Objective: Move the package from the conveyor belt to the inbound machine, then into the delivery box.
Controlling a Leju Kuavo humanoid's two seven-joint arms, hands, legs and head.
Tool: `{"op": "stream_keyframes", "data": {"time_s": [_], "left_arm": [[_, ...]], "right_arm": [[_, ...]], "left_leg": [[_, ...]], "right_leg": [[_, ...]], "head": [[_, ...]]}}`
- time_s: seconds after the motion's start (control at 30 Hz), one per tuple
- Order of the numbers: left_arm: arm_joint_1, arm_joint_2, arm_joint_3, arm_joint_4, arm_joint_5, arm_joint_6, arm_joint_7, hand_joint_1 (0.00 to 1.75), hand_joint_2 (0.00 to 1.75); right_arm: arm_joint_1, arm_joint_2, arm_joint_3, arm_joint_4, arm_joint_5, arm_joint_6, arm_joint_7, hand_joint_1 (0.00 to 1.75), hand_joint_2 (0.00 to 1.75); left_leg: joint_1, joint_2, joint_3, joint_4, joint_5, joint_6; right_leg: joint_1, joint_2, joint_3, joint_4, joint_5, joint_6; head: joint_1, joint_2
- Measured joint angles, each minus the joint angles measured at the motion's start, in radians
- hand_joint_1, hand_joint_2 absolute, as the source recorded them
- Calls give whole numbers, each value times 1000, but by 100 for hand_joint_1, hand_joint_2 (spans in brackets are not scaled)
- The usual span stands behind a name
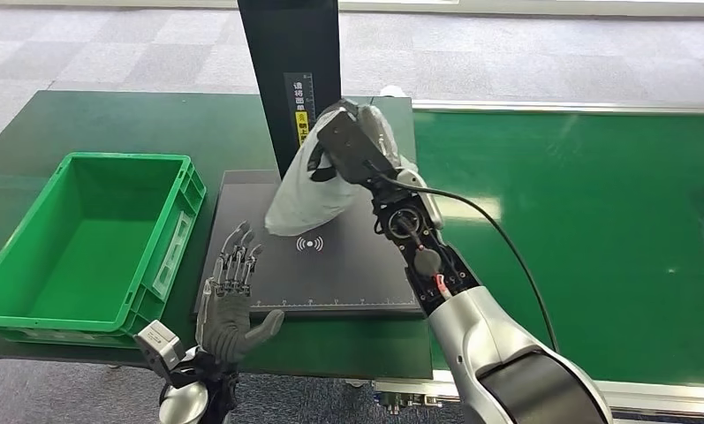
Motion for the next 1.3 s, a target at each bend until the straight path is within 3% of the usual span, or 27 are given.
{"op": "stream_keyframes", "data": {"time_s": [0.2,0.3,0.33,0.43,0.47,0.63,1.03,1.3], "left_arm": [[-21,8,-19,32,11,0,0,0,175],[-23,12,-25,40,16,1,0,0,175],[-23,13,-26,42,16,1,0,0,175],[-23,16,-27,46,16,2,0,0,175],[-23,17,-27,46,16,2,0,0,175],[-24,17,-26,52,15,-11,0,0,175],[-38,17,-25,73,15,-17,0,0,175],[-35,18,-25,79,15,-1,0,0,175]], "right_arm": [[-1,15,228,42,-246,49,75,175,175],[-2,15,321,51,-306,51,86,175,175],[-3,15,342,54,-312,51,87,158,175],[-13,15,399,64,-349,50,102,27,175],[-17,15,421,68,-368,45,111,0,175],[-31,14,512,104,-427,-34,124,0,175],[-56,14,548,161,-419,-106,113,0,175],[-66,-18,515,193,-407,-406,135,0,175]], "left_leg": [[-1,-1,-2,0,0,0],[-1,-1,-1,0,0,0],[-1,-1,-1,0,0,0],[-1,-1,-1,0,0,0],[-1,-1,-1,0,0,0],[-1,0,0,0,0,0],[-1,0,0,0,0,0],[-1,-1,1,1,0,0]], "right_leg": [[-1,-1,0,0,0,0],[-1,-1,0,-1,0,0],[-1,-1,0,-1,0,0],[-1,0,0,-1,0,0],[-1,0,0,-1,0,0],[-1,0,0,0,0,0],[-1,0,0,0,0,0],[-1,-1,1,-1,0,0]], "head": [[0,0],[0,0],[0,0],[0,0],[0,0],[0,0],[0,0],[0,0]]}}
